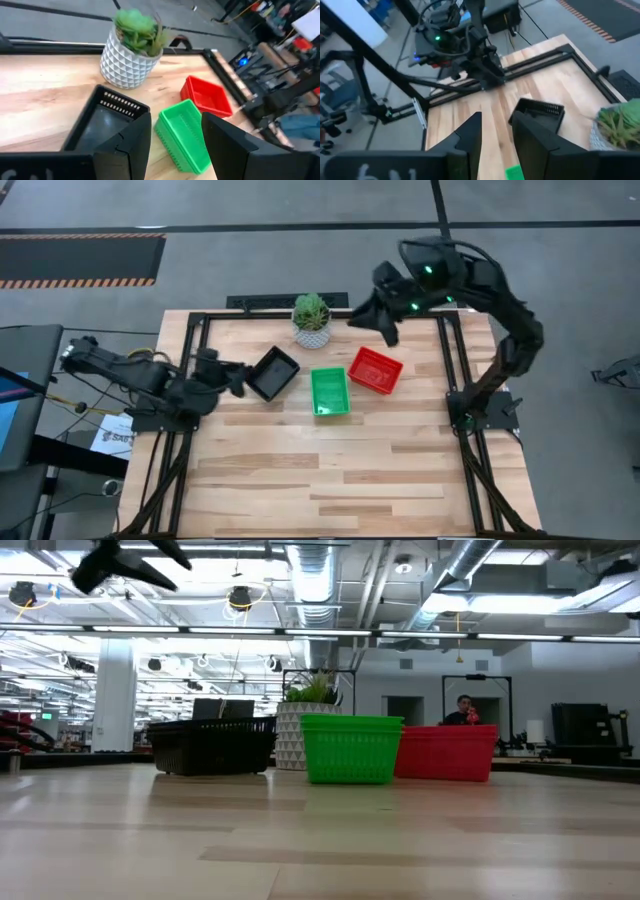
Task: Stack baskets by color
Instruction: Stack the bottom black bin on the top black bin
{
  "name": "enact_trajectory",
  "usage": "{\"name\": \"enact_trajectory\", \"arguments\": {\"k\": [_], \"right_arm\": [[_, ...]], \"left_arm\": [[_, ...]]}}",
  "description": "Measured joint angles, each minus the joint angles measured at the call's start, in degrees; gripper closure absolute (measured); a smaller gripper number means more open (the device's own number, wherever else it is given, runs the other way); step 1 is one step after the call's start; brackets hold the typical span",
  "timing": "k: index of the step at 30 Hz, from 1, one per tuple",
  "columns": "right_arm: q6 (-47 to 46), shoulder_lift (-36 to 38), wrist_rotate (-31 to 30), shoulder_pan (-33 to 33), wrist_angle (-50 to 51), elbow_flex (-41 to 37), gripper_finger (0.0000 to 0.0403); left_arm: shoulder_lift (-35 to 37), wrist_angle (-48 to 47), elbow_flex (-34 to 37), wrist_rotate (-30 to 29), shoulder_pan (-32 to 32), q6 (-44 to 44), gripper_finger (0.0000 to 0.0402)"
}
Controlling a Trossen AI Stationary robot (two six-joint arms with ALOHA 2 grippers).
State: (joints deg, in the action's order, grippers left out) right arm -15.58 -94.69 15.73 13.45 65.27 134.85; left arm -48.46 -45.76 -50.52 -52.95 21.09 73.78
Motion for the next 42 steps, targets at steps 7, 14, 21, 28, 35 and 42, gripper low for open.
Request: {"name": "enact_trajectory", "arguments": {"k": [7, 14, 21, 28, 35, 42], "right_arm": [[-1.5, 6.1, -13.1, -10.3, 5.0, -0.1, 0.0276], [-7.7, 9.2, -27.9, -23.4, 9.4, -0.1, 0.0276], [-12.0, 9.1, -37.3, -33.7, 11.2, -0.1, 0.0276], [-14.6, 9.1, -40.6, -38.5, 11.2, -0.7, 0.0276], [-14.7, 9.1, -41.8, -41.0, 11.1, -0.8, 0.0276], [-14.7, 9.1, -41.8, -41.3, 11.1, -0.8, 0.0276]], "left_arm": [[-9.5, 12.2, 0.4, 11.1, -8.6, -11.1, 0.0239], [-17.2, 25.7, 0.4, 18.2, -18.9, -23.4, 0.0239], [-25.7, 28.6, 0.4, 19.3, -26.1, -30.4, 0.0239], [-34.3, 30.2, 0.4, 19.5, -28.8, -34.1, 0.0239], [-40.8, 31.6, 0.4, 24.7, -30.3, -35.1, 0.0239], [-44.1, 33.3, 0.4, 32.1, -31.0, -35.2, 0.0239]]}}
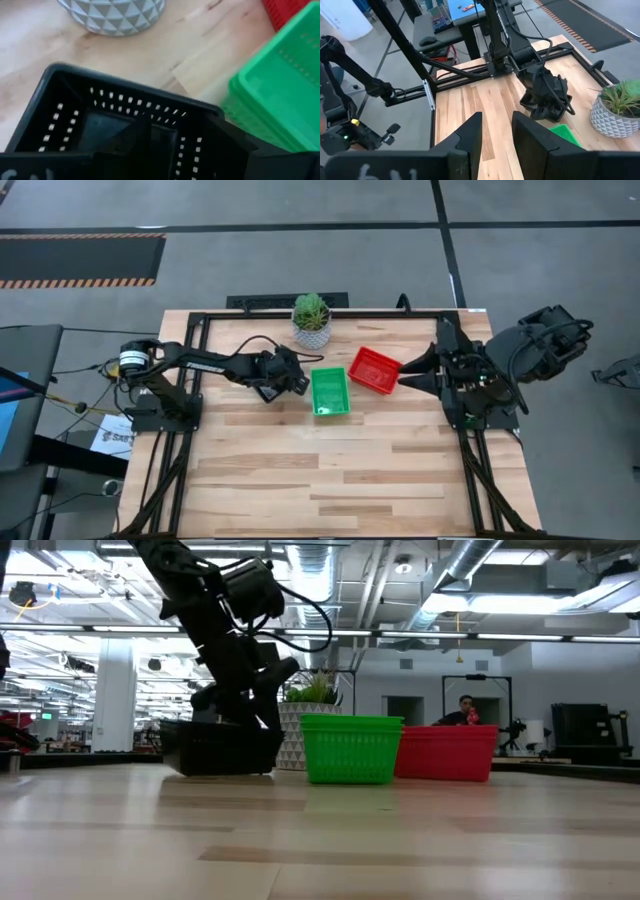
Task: Stack baskets by color
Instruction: Stack the bottom black bin on the top black bin, then return to Home Position
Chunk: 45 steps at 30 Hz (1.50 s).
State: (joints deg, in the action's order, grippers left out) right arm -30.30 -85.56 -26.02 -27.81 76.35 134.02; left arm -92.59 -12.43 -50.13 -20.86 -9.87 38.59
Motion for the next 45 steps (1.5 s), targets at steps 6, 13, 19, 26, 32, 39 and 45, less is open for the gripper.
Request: {"name": "enact_trajectory", "arguments": {"k": [6, 13, 19, 26, 32, 39, 45], "right_arm": [[0.1, 0.0, 0.1, 0.0, 0.0, 0.0, 0.0276], [4.6, 0.0, 0.4, 0.0, 0.0, 0.0, 0.0276], [7.4, 0.0, 1.3, 0.4, 0.3, 0.0, 0.0276], [19.0, 2.6, -2.9, -0.3, -9.9, -6.5, 0.0276], [14.9, 14.9, -3.9, 1.9, -17.4, -24.1, 0.0276], [13.1, 37.2, -3.0, 4.9, -51.2, -65.5, 0.0276], [10.1, 53.9, -0.4, 10.3, -74.2, -93.4, 0.0276]], "left_arm": [[4.9, -0.5, 0.0, 1.1, 0.0, -0.5, 0.0239], [21.2, -1.1, 0.0, 3.3, -0.2, -1.3, 0.0239], [40.1, -0.5, -2.4, 14.1, 1.1, -2.7, 0.0239], [56.5, -0.7, -2.4, 19.2, 4.0, -6.6, 0.0239], [65.2, 3.2, -1.2, 27.4, 7.9, -17.2, 0.0239], [70.7, 7.2, 6.2, 25.6, 9.4, -18.7, 0.0239], [72.5, 11.5, 14.3, 23.5, 9.4, -16.5, 0.0239]]}}
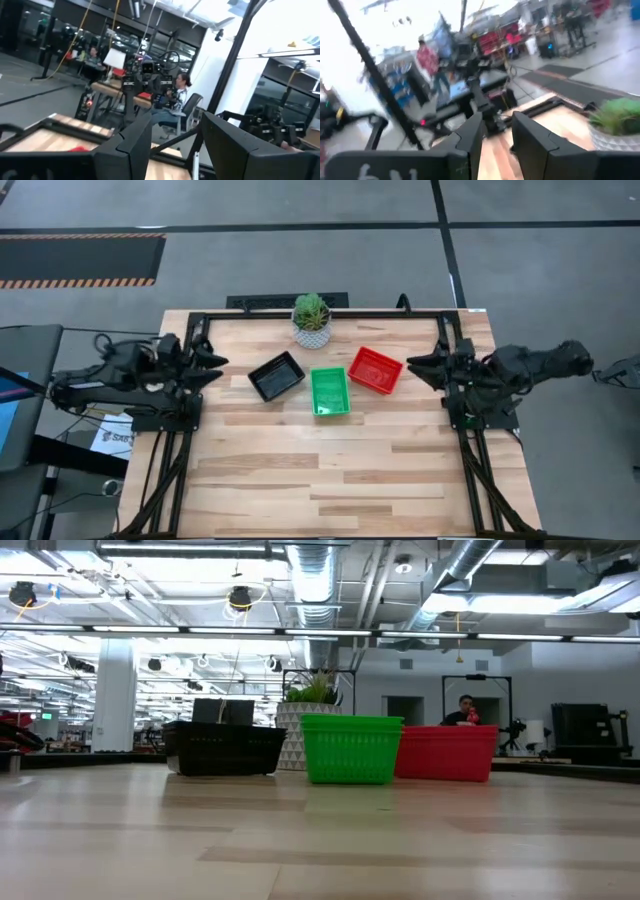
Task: Stack baskets by color
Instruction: Return to Home Position
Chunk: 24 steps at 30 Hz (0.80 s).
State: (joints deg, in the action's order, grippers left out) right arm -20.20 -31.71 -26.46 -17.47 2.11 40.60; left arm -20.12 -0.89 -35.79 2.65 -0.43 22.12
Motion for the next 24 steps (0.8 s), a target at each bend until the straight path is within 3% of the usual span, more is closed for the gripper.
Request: {"name": "enact_trajectory", "arguments": {"k": [6, 11, 17, 24], "right_arm": [[-2.1, 18.9, -1.1, 2.3, -0.8, -12.4, 0.0276], [-2.3, 31.3, -6.3, 2.7, 7.4, -17.0, 0.0276], [-2.7, 29.5, -8.5, 2.7, 9.7, -19.9, 0.0276], [-4.8, 31.1, -8.2, 2.6, 10.8, -28.6, 0.0276]], "left_arm": [[3.9, 0.9, 5.8, -0.4, 0.0, 0.7, 0.0239], [10.0, 0.8, 10.4, -0.2, 0.0, 1.1, 0.0239], [19.6, 0.0, 16.1, -1.6, 0.0, 1.9, 0.0239], [20.1, 1.3, 22.0, -0.8, 0.0, 2.5, 0.0239]]}}
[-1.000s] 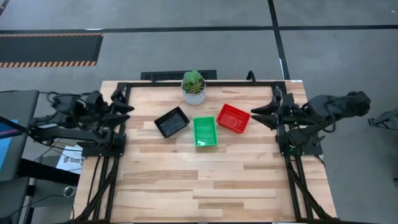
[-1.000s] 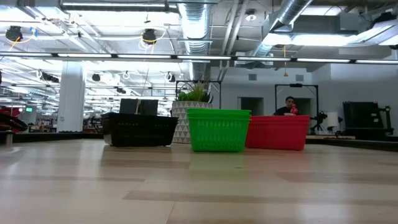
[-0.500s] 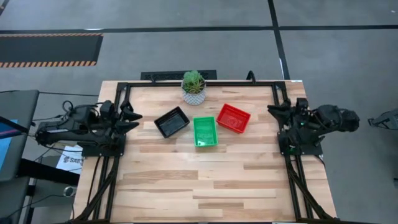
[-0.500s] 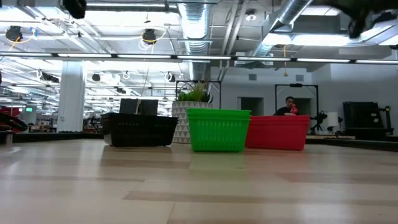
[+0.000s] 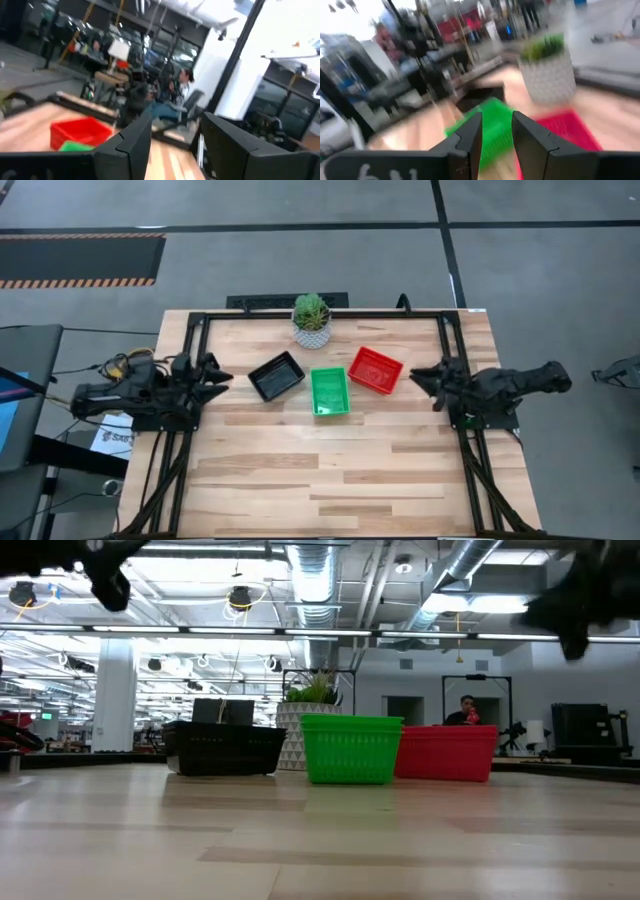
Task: Stack baskets by color
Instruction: Return to Home Position
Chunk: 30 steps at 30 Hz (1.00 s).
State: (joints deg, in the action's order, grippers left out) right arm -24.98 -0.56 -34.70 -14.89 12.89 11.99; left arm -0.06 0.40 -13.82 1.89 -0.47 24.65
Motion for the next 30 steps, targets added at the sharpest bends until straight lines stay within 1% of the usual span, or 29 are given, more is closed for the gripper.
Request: {"name": "enact_trajectory", "arguments": {"k": [1, 4, 6, 9, 12, 14, 16, 20, 23, 26, 30], "right_arm": [[-0.1, 0.4, 0.0, 0.0, 0.2, -1.7, 0.0276], [-0.1, 0.4, -0.1, 0.0, -4.4, -5.6, 0.0276], [-0.1, 0.3, 0.1, 0.0, -6.3, -8.1, 0.0276], [4.1, -0.3, 2.3, 0.0, -10.2, -8.9, 0.0276], [7.1, 0.4, 3.1, 0.2, -11.0, -9.2, 0.0276], [7.8, 0.2, 3.1, 0.6, -10.9, -9.3, 0.0276], [7.9, 0.0, 3.2, 1.0, -10.9, -9.3, 0.0276], [8.3, -0.1, 3.4, 1.7, -10.7, -9.3, 0.0276], [8.8, -0.1, 3.4, 2.0, -10.6, -9.3, 0.0276], [9.0, -0.1, 3.4, 1.9, -10.6, -9.3, 0.0276], [8.9, -0.1, 3.4, 1.9, -10.5, -9.3, 0.0276]], "left_arm": [[0.1, 0.6, 1.2, 0.9, 0.0, 0.0, 0.0239], [-0.2, 2.8, 3.1, 3.8, 0.0, -1.0, 0.0239], [-0.1, 4.2, 4.8, 3.7, 0.0, -1.1, 0.0239], [-0.1, 5.2, 7.8, 4.0, 0.0, -1.1, 0.0239], [0.0, 9.4, 11.3, 4.4, 0.0, -0.9, 0.0239], [-0.2, 9.2, 13.2, 4.6, 0.0, 0.5, 0.0239], [-0.3, 7.7, 13.2, 3.5, 0.0, 0.5, 0.0239], [-0.1, 7.4, 13.2, 1.7, 0.0, -3.1, 0.0239], [-0.2, 7.2, 13.2, -0.3, 0.0, -3.9, 0.0239], [-0.2, 7.0, 13.2, -1.1, 0.0, -2.2, 0.0239], [-0.2, 6.2, 13.3, -1.2, 0.0, 3.1, 0.0239]]}}
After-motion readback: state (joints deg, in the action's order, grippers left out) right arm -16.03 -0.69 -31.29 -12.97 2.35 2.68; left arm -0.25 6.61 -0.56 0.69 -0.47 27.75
